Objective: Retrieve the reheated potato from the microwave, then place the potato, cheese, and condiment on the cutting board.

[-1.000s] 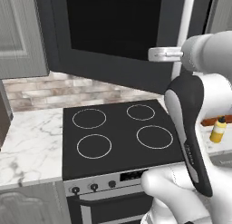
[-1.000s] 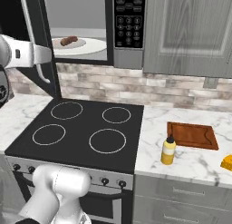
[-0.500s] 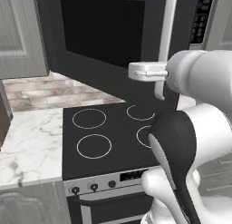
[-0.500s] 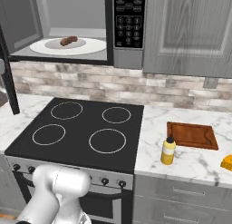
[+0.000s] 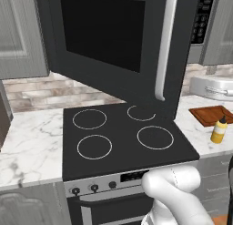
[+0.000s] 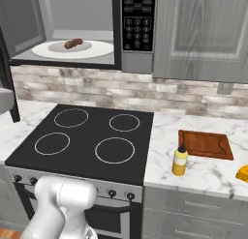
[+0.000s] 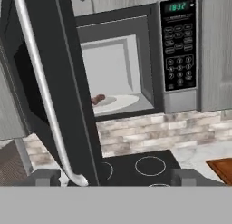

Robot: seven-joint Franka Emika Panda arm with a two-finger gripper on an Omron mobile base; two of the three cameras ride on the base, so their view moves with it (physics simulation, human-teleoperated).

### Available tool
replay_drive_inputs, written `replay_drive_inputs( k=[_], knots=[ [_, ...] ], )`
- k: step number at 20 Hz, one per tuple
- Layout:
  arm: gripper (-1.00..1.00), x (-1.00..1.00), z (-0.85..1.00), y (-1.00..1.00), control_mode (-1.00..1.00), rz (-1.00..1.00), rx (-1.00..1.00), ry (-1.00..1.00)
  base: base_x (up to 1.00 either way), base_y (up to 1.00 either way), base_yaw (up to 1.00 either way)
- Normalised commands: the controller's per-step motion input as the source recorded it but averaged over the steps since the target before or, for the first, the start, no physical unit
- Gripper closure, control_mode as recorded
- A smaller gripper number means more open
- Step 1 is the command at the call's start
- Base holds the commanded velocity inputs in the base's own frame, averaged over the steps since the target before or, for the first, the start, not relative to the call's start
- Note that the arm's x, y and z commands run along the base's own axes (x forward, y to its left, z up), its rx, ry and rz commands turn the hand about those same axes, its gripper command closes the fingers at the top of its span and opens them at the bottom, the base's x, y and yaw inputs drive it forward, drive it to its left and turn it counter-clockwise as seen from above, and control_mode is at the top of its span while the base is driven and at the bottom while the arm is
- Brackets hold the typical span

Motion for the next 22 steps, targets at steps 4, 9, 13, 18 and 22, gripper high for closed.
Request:
replay_drive_inputs(
  k=[4, 9, 13, 18, 22],
  knots=[
    [-1.0, 0.39, 0.0, -1.0, -1.0, 0.08, 0.36, 0.08, 0.0, 0.0, 0.0],
    [-1.0, 0.78, -0.15, -0.73, -1.0, 0.18, 0.49, 0.09, 0.0, 0.0, 0.0],
    [-1.0, 0.99, -0.5, -0.1, -1.0, 0.22, 0.43, 0.09, 0.0, 0.0, 0.0],
    [-1.0, 1.0, -0.55, 0.44, -1.0, 0.18, 0.27, 0.13, 0.0, 0.0, 0.0],
    [-1.0, 0.89, -0.13, 0.76, -1.0, 0.19, 0.15, 0.06, 0.0, 0.0, 0.0]
  ],
)
